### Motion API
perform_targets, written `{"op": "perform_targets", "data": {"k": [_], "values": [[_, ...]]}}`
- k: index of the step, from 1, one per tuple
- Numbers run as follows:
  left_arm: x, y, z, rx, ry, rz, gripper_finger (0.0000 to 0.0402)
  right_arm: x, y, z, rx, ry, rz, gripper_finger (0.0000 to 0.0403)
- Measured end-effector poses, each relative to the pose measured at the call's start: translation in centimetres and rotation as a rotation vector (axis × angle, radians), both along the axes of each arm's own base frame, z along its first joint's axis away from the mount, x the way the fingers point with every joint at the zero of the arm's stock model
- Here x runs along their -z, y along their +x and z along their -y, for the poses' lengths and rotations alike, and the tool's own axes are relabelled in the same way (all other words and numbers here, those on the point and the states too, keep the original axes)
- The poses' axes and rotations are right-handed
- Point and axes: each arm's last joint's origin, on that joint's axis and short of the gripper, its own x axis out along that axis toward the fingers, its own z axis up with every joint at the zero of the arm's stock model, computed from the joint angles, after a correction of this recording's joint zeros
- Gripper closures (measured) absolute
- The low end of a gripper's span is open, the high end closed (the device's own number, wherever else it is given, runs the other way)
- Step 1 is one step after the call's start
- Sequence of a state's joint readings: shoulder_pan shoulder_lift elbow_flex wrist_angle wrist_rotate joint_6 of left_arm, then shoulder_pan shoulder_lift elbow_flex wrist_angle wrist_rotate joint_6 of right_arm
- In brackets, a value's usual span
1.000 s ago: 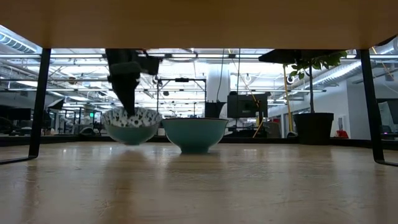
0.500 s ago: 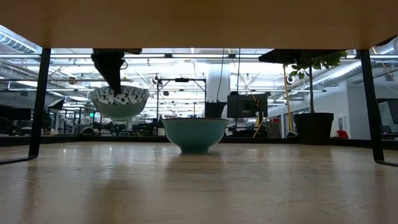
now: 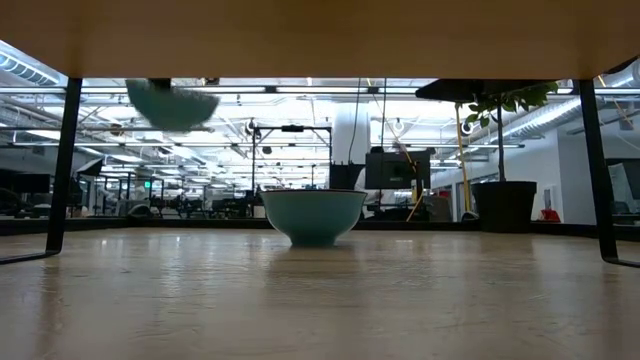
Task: Pick & Place Mini bowls
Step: Stack the left white bowl on the white bowl on the shelf
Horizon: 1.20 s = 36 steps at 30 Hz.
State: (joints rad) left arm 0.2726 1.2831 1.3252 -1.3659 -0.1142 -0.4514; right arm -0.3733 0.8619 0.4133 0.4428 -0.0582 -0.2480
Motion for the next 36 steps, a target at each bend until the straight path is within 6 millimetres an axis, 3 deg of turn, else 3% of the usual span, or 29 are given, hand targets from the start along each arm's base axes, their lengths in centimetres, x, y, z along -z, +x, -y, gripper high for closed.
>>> {"op": "perform_targets", "data": {"k": [8,16,22,30,36], "values": [[-6.7,-1.5,0.9,0.008,-0.091,0.156,0.0381,0.0,0.0,0.0,0.0,-0.001,0.001,0.0403],[-10.4,-2.7,2.3,-0.041,-0.358,0.329,0.0385,-0.3,0.0,0.0,0.002,0.017,0.036,0.0403],[-10.9,-2.8,4.9,-0.2,-0.486,0.318,0.039,-0.1,0.0,-0.1,0.002,0.108,0.049,0.0403],[-11.0,-2.5,11.3,-0.228,-0.41,0.368,0.0392,0.0,0.2,-0.7,-0.168,0.255,0.054,0.0403],[-9.7,-1.2,15.8,-0.149,-0.327,0.356,0.0394,-0.1,0.1,-0.8,-0.193,0.291,0.068,0.0403]]}}
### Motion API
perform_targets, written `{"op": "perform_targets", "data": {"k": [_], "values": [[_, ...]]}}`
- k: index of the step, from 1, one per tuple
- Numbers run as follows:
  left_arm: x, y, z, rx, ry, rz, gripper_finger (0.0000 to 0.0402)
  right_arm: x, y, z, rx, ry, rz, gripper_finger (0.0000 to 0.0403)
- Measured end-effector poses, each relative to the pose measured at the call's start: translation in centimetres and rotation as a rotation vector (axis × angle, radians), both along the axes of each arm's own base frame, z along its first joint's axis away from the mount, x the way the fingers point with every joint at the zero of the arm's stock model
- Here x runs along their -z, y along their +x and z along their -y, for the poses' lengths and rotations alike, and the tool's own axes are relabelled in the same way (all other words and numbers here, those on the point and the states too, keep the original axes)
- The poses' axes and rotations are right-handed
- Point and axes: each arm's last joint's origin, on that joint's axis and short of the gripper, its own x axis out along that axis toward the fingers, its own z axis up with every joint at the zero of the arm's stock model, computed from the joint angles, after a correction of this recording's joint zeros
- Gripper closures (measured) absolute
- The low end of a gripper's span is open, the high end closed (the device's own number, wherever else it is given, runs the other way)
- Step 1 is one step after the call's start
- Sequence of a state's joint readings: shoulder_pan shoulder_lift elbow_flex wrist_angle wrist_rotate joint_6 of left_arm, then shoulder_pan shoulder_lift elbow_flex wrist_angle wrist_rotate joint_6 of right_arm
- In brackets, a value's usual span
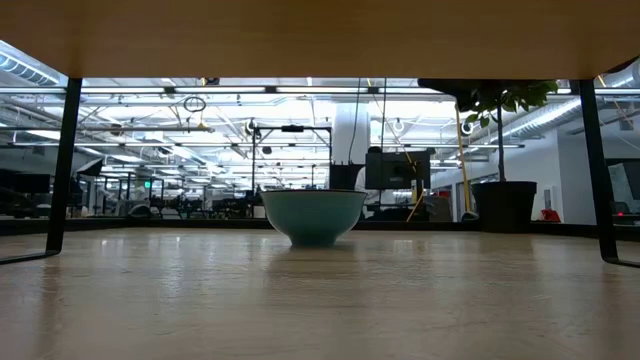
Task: Pick & Place Mini bowls
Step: Stack the left white bowl on the white bowl on the shelf
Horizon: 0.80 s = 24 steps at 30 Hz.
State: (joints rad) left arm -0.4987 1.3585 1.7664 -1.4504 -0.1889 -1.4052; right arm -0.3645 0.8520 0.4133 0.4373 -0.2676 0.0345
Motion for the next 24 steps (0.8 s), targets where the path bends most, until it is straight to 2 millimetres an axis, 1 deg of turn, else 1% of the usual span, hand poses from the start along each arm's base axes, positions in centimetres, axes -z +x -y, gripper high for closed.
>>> {"op": "perform_targets", "data": {"k": [6,13,17,24], "values": [[1.9,1.7,3.1,0.075,0.018,-0.083,0.0394,-0.1,-0.1,0.0,0.0,0.005,0.005,0.0403],[3.6,3.0,5.0,0.114,0.038,-0.152,0.0394,-0.2,-0.1,0.0,0.0,0.0,0.019,0.0403],[4.1,3.5,5.5,0.125,0.035,-0.179,0.0393,-0.2,-0.1,0.0,0.0,0.002,0.014,0.0403],[4.2,3.7,5.5,0.146,0.079,-0.164,0.0394,0.1,-0.1,0.0,-0.001,0.007,-0.014,0.0403]]}}
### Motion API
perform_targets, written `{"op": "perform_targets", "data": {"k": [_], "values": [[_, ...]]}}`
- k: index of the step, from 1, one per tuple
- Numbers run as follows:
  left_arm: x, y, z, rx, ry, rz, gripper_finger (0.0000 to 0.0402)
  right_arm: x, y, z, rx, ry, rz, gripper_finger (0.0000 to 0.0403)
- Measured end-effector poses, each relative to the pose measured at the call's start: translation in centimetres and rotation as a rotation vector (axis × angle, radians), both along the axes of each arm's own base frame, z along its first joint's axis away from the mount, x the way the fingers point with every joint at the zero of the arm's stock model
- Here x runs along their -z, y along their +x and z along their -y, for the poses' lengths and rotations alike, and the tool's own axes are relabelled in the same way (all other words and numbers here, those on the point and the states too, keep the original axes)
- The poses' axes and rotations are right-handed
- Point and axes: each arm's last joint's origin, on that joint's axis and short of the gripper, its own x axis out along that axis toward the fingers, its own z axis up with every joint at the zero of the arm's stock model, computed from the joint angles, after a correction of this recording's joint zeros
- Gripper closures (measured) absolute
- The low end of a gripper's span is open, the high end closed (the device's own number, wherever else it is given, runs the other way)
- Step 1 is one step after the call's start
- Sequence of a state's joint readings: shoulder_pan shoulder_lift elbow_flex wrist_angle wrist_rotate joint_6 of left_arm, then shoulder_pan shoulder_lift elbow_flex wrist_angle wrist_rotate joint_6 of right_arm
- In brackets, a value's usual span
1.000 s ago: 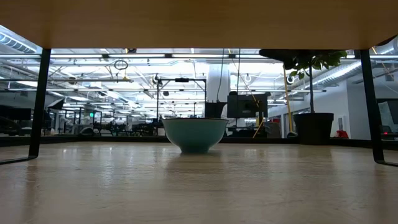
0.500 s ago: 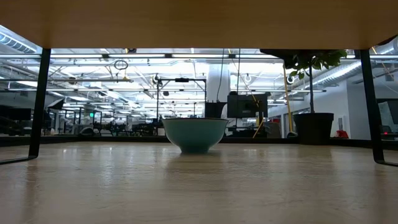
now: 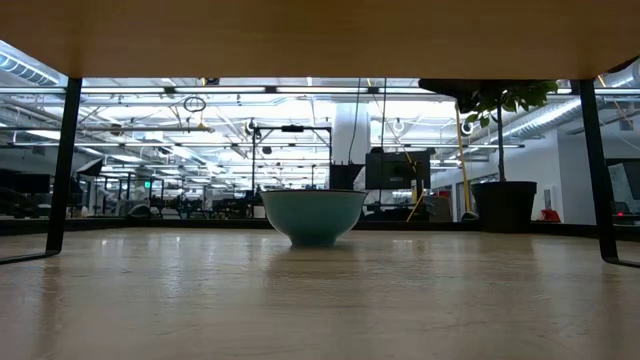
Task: Pick & Place Mini bowls
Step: Stack the left white bowl on the white bowl on the shelf
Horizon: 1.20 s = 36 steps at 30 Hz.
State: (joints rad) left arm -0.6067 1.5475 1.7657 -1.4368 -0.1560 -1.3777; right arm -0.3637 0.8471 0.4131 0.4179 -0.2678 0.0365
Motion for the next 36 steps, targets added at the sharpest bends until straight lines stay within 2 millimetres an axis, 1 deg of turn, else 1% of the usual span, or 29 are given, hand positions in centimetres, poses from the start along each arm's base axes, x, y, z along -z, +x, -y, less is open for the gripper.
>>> {"op": "perform_targets", "data": {"k": [8,14,21,30,36], "values": [[0.4,0.1,0.0,0.017,0.023,-0.003,0.0394,0.0,0.0,0.0,0.0,-0.003,0.0,0.0403],[1.1,0.5,0.3,0.036,0.016,0.014,0.0394,0.0,0.0,0.0,0.0,-0.003,0.0,0.0403],[2.0,0.5,0.4,0.039,0.009,-0.028,0.0394,0.0,0.0,0.0,0.0,-0.003,-0.001,0.0403],[2.5,0.7,0.6,0.045,0.008,-0.021,0.0394,0.0,0.0,0.0,0.0,-0.003,-0.001,0.0403],[3.8,0.8,0.7,0.048,0.002,-0.053,0.0394,0.0,0.0,0.0,0.0,-0.002,-0.001,0.0403]]}}
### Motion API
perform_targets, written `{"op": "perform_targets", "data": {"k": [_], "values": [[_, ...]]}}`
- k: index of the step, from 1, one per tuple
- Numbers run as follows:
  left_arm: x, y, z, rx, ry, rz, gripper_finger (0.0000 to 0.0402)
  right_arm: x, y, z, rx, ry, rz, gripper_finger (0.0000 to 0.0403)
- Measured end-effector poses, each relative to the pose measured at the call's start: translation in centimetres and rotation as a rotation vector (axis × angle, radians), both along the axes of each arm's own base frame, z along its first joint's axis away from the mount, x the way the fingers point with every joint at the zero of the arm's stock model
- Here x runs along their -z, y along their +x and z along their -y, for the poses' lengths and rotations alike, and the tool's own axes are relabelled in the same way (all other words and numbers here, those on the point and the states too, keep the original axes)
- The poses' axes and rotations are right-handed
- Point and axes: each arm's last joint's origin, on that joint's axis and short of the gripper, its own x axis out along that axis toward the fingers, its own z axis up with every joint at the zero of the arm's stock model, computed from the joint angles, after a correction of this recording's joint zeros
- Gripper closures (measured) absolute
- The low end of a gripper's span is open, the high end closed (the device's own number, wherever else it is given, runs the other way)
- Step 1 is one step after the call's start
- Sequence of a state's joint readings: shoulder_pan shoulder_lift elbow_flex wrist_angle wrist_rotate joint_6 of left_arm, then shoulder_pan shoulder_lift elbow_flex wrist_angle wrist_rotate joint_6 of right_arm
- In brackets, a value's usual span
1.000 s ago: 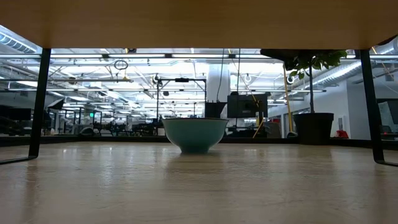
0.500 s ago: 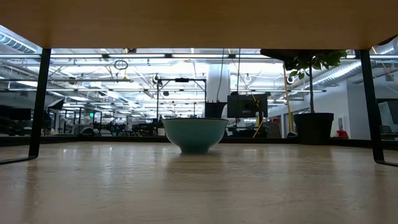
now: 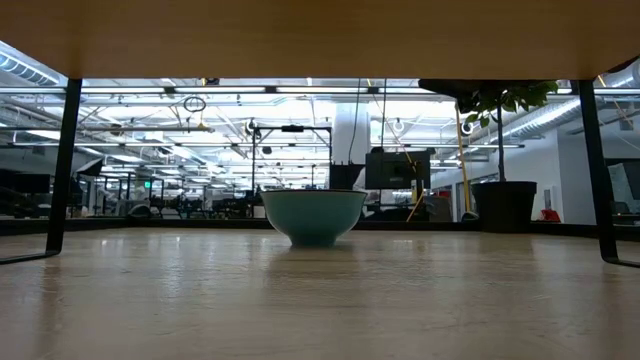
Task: Pick & Place Mini bowls
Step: Stack the left white bowl on the white bowl on the shelf, then stack the white bowl on the white bowl on the shelf
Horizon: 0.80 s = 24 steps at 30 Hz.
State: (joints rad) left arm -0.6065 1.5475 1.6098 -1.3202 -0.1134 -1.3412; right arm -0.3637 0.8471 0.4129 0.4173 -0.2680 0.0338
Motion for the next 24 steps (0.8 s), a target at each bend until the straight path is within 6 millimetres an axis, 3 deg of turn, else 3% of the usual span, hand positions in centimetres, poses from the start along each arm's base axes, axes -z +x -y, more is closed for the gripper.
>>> {"op": "perform_targets", "data": {"k": [10,24], "values": [[0.65,0.28,0.24,0.01,-0.024,0.007,0.0389,0.0,0.0,0.0,0.0,0.0,0.0,0.0403],[0.55,0.46,0.12,0.016,-0.02,0.026,0.0311,0.02,0.0,0.0,0.0,0.001,-0.002,0.0403]]}}
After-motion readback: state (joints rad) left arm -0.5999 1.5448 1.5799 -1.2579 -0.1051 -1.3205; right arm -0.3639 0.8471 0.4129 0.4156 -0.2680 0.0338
